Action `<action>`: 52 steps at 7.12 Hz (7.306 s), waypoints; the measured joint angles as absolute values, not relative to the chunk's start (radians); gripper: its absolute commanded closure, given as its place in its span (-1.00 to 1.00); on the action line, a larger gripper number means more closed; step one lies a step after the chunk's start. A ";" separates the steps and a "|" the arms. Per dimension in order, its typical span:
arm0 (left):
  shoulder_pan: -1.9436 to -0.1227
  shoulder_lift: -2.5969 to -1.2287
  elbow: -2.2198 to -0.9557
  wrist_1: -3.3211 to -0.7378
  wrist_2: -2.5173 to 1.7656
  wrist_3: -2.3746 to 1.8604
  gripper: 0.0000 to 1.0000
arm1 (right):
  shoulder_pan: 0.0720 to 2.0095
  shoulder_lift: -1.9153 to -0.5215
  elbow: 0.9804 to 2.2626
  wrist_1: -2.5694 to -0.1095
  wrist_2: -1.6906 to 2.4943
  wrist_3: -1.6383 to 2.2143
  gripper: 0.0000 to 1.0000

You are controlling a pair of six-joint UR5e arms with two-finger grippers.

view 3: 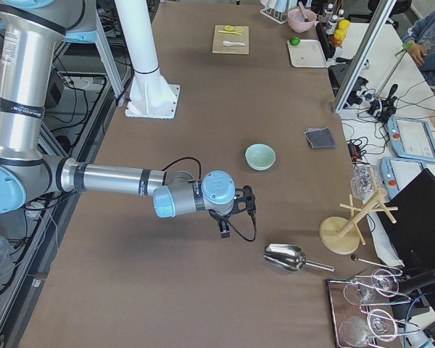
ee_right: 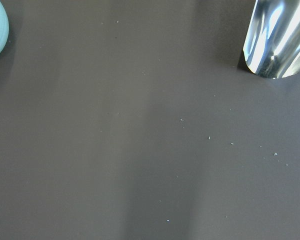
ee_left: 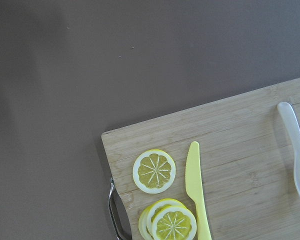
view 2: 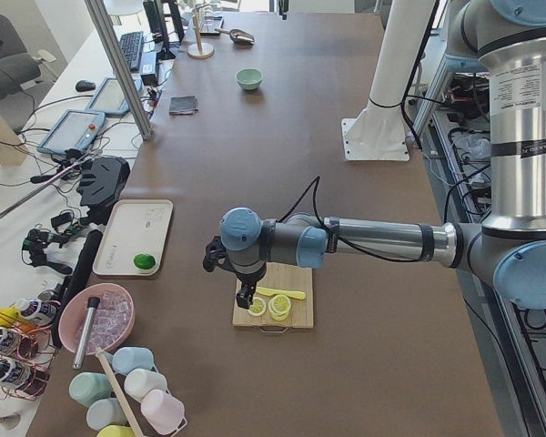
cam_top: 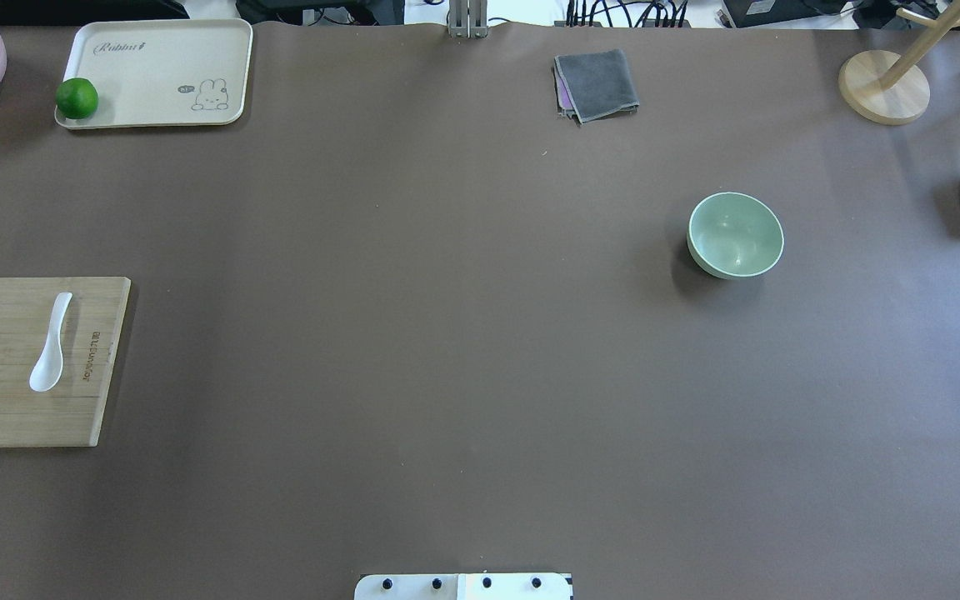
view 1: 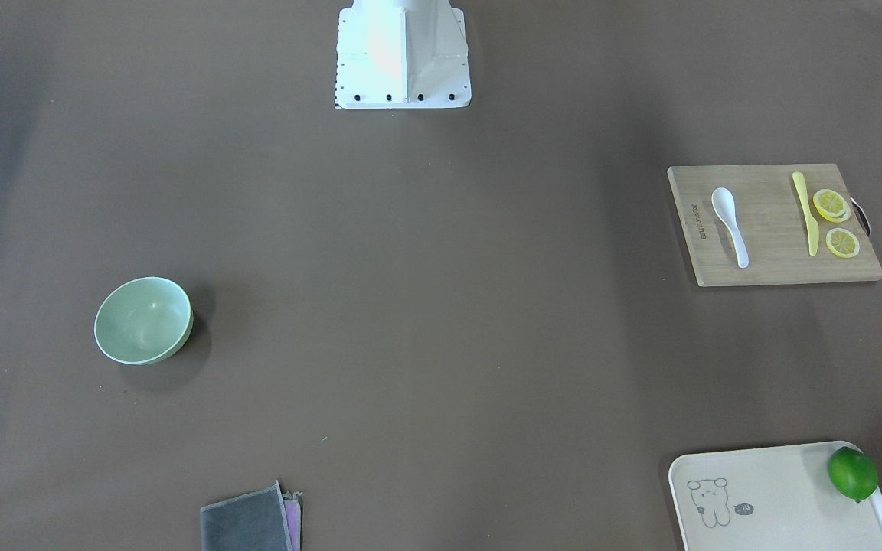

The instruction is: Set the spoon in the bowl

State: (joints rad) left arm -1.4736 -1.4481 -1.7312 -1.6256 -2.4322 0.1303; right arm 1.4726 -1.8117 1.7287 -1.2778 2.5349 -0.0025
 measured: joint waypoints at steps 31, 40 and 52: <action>-1.437 -1.412 -1.773 -1.808 -2.427 -0.101 -0.96 | 1.093 -1.537 1.766 -1.195 2.332 0.539 -0.83; -1.353 -1.388 -1.767 -1.970 -2.422 -0.279 -0.96 | 0.984 -1.284 1.482 -1.187 2.267 0.699 -0.25; -1.098 -1.448 -1.766 -2.052 -2.340 -0.757 -0.70 | 0.780 -1.162 1.640 -1.192 2.244 1.141 1.00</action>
State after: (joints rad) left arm -1.0976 -1.4478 -1.7659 -2.0520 -2.3398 -0.7573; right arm 0.7799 -1.1620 1.6401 -1.1917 2.2441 1.1409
